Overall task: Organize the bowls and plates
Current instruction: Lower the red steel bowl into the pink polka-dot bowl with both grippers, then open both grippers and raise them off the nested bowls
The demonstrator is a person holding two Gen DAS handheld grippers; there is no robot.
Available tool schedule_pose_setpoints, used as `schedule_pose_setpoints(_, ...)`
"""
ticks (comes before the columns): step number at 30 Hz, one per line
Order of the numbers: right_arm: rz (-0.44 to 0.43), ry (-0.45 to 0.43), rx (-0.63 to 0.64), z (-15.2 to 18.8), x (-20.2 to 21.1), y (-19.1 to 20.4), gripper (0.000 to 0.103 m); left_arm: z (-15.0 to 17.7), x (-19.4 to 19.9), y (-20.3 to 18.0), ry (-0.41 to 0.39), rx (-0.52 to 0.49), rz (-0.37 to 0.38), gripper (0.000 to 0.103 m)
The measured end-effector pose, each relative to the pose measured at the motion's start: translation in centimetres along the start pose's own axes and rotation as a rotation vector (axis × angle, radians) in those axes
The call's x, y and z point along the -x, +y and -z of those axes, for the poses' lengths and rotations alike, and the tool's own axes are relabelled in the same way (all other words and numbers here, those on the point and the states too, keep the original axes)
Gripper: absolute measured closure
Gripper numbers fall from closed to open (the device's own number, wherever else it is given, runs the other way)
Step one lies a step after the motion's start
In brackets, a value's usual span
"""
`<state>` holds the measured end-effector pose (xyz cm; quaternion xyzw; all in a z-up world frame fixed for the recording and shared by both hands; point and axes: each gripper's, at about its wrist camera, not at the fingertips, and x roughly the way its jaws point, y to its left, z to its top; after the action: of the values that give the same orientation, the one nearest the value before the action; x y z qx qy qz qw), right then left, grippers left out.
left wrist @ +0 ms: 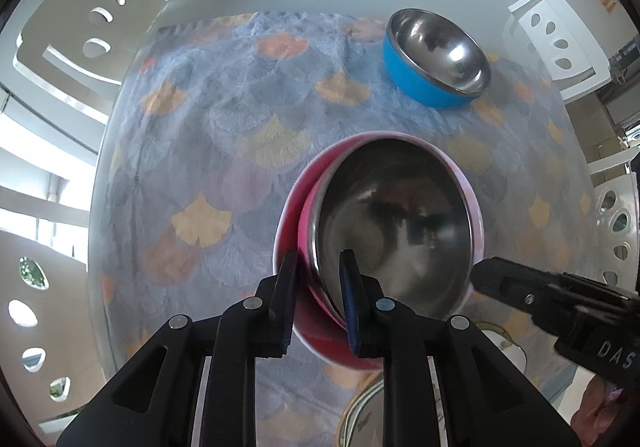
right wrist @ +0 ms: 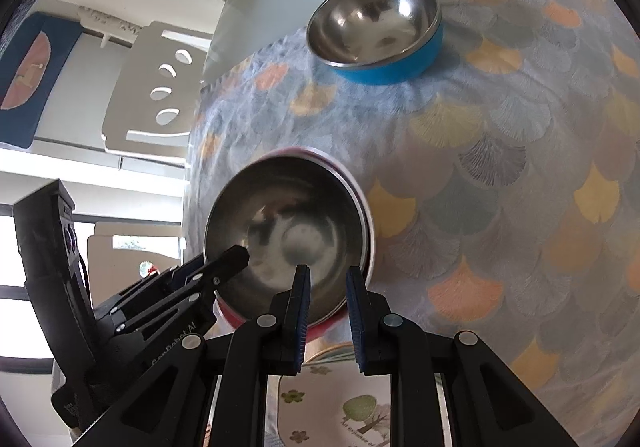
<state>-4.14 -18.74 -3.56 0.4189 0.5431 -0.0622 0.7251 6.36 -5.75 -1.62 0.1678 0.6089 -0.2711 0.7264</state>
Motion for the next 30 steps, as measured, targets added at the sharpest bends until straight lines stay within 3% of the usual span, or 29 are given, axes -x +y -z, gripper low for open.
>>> schedule_pose_setpoints(11, -0.083, 0.045, 0.026, 1.6, -1.2, 2.2, 0.085, 0.4, 0.9, 0.6, 0.004, 0.039, 0.024, 0.085)
schedule_pose_setpoints(20, -0.084, 0.078, 0.012, 1.4, -2.2, 2.3, 0.085, 0.1, 0.5, 1.1, 0.018, 0.082, 0.085, 0.085)
schedule_pose_setpoints(23, -0.093, 0.07, 0.008, 0.7, -1.2, 1.9, 0.085, -0.3, 1.4, 1.7, 0.007, 0.108, 0.104, 0.078)
schedule_pose_setpoints(28, -0.072, 0.024, 0.037, -1.7, 2.1, 1.2, 0.084, -1.6, 3.8, 3.4, -0.038, 0.159, 0.134, 0.077)
schedule_pose_setpoints(30, -0.007, -0.033, 0.081, -2.8, 3.8, 0.9, 0.075, -2.8, 4.4, 4.0, -0.053, 0.167, 0.121, 0.073)
